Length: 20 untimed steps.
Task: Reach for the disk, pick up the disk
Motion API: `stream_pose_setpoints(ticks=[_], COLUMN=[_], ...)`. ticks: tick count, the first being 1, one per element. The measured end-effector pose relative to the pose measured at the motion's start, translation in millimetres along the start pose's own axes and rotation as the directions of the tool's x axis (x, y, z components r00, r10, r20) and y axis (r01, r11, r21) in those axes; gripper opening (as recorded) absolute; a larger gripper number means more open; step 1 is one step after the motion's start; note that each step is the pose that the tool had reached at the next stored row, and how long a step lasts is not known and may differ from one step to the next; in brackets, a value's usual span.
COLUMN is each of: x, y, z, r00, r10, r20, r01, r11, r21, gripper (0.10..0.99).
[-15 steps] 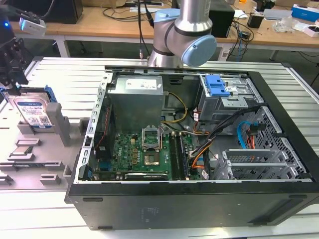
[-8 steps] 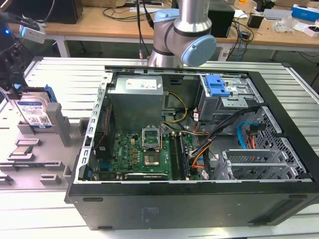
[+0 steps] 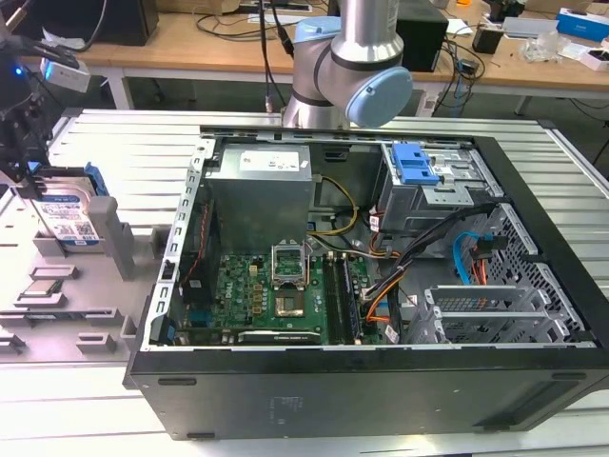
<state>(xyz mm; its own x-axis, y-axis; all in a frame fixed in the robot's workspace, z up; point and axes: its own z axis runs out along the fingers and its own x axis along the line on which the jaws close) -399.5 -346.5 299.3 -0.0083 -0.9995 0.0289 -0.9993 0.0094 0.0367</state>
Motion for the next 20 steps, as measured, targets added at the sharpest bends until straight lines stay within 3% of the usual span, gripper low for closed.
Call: stream_pose_setpoints(ticks=[4, 9, 12, 20], x=[-0.2, -0.2, -0.2, -0.2], y=[-0.2, -0.2, -0.2, -0.2], z=[5.1, 5.9, 5.9, 6.1], r00=[1.0000, 1.0000, 1.0000, 1.0000], r10=[-0.005, -0.005, -0.005, -0.005], r20=[-0.0009, -0.0011, -0.0011, -0.0011], r01=[0.005, 0.005, 0.005, 0.005], r11=[1.0000, 1.0000, 1.0000, 1.0000], r21=[0.000, 0.000, 0.000, 0.000], gripper=[0.482, 0.482, 0.365, 0.365])
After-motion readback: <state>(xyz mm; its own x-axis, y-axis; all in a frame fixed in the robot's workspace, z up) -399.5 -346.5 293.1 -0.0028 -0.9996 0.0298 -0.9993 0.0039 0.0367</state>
